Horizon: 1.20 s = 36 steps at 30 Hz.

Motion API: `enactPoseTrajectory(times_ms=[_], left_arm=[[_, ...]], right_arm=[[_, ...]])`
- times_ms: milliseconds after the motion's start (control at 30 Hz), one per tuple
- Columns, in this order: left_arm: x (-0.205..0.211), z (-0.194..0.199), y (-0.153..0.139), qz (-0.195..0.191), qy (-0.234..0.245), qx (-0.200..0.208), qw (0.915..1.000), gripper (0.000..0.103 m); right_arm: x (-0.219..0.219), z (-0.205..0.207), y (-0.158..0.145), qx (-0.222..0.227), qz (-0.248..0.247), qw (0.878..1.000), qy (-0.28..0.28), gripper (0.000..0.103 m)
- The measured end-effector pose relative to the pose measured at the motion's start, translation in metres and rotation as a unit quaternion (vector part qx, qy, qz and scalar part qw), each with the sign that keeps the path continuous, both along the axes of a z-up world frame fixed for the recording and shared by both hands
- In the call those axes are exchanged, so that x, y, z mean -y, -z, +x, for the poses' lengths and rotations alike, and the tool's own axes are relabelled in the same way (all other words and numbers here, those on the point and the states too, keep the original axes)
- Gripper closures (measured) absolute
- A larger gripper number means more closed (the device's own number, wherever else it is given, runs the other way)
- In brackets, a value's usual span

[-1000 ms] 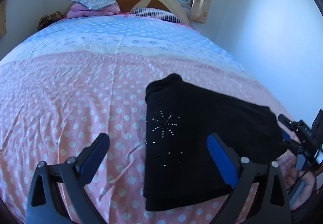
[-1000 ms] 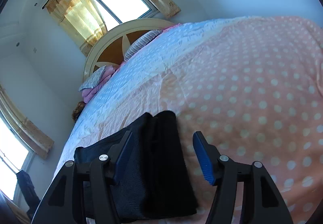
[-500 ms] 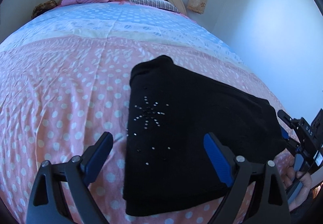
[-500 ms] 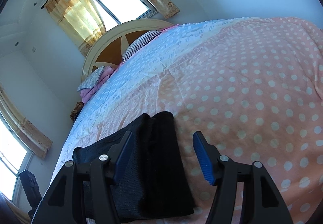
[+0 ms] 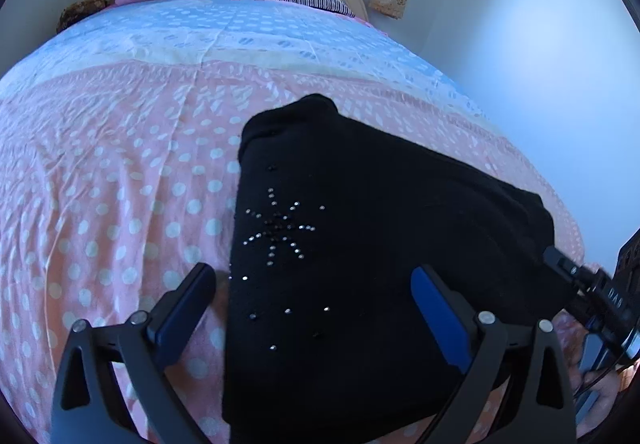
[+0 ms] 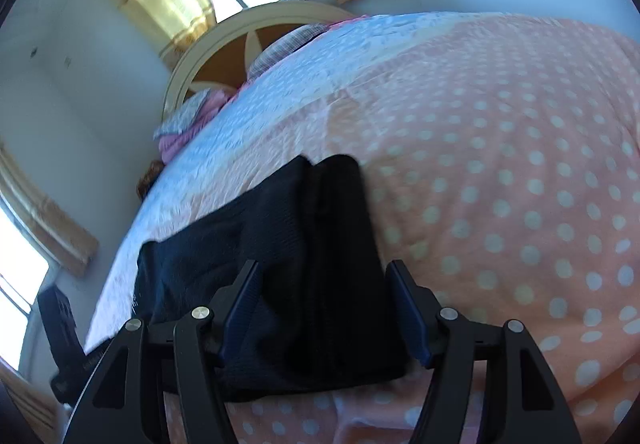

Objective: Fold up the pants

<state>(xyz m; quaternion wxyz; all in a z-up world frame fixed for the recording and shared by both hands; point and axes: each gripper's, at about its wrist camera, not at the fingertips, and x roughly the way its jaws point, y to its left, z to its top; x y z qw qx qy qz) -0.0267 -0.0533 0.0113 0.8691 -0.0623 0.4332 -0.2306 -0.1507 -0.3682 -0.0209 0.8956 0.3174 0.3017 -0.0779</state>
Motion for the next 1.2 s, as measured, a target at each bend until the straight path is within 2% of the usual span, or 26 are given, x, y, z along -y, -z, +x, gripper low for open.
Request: enactPoseTrajectory(times_ms=[33, 100, 167, 233, 300, 367, 400, 533, 633, 733, 800, 867, 933, 1000, 1033, 1067, 1133, 1200], left_arm=[[-0.001, 0.001, -0.001, -0.014, 0.004, -0.005, 0.9999, 0.004], [0.000, -0.001, -0.003, -0.032, 0.013, -0.005, 0.9994, 0.016], [0.002, -0.002, -0.003, -0.022, 0.012, 0.003, 0.9997, 0.024], [-0.001, -0.002, -0.002, -0.024, 0.002, 0.006, 0.9997, 0.034], [-0.007, -0.001, -0.001, -0.045, -0.006, -0.002, 0.9990, 0.051], [-0.015, 0.001, 0.001, -0.081, -0.004, -0.022, 0.9964, 0.071], [-0.018, 0.003, 0.003, -0.097, -0.002, -0.033, 0.9947, 0.074], [-0.016, 0.000, 0.004, -0.092, -0.005, -0.026, 0.9954, 0.075], [-0.014, 0.000, 0.003, -0.087, -0.012, -0.027, 0.9958, 0.066], [-0.018, 0.003, 0.004, -0.119, -0.002, -0.049, 0.9916, 0.045], [-0.018, 0.002, 0.004, -0.143, 0.010, -0.065, 0.9876, 0.024], [-0.014, 0.000, 0.004, -0.141, 0.017, -0.070, 0.9874, 0.019], [-0.005, -0.003, 0.001, -0.111, 0.021, -0.059, 0.9919, 0.022], [0.002, -0.004, -0.003, -0.053, 0.004, -0.042, 0.9977, 0.057], [0.004, -0.004, -0.003, -0.036, -0.001, -0.037, 0.9987, 0.065], [0.003, -0.003, -0.003, -0.035, -0.003, -0.038, 0.9987, 0.075], [-0.003, -0.001, -0.003, -0.054, -0.009, -0.051, 0.9972, 0.079], [-0.004, -0.003, -0.005, -0.043, -0.012, -0.045, 0.9980, 0.080]], right_arm=[[-0.005, 0.002, -0.001, -0.002, -0.008, 1.000, -0.012, 0.038], [-0.014, 0.006, -0.003, -0.006, -0.029, 0.999, -0.033, 0.039], [-0.022, 0.009, -0.005, -0.018, -0.060, 0.997, -0.040, 0.047], [-0.023, 0.009, -0.005, -0.014, -0.053, 0.997, -0.048, 0.063], [-0.023, 0.009, -0.005, -0.013, -0.055, 0.997, -0.057, 0.066], [-0.031, 0.010, -0.008, -0.017, -0.085, 0.994, -0.061, 0.067], [-0.037, 0.011, -0.010, -0.019, -0.109, 0.992, -0.061, 0.068], [-0.059, 0.013, -0.016, -0.029, -0.197, 0.978, -0.067, 0.068], [-0.055, 0.012, -0.015, -0.029, -0.196, 0.978, -0.064, 0.068], [-0.038, 0.011, -0.011, -0.022, -0.138, 0.988, -0.057, 0.068], [-0.033, 0.010, -0.009, -0.019, -0.112, 0.992, -0.055, 0.068], [-0.033, 0.011, -0.009, -0.019, -0.111, 0.992, -0.055, 0.068], [-0.035, 0.011, -0.009, -0.020, -0.114, 0.992, -0.056, 0.067], [-0.033, 0.010, -0.008, -0.018, -0.105, 0.993, -0.055, 0.067], [-0.032, 0.010, -0.007, -0.016, -0.098, 0.994, -0.055, 0.067], [-0.030, 0.010, -0.006, -0.015, -0.089, 0.994, -0.054, 0.067], [-0.027, 0.009, -0.004, -0.012, -0.075, 0.996, -0.052, 0.066], [-0.025, 0.008, -0.004, -0.010, -0.067, 0.996, -0.051, 0.066]])
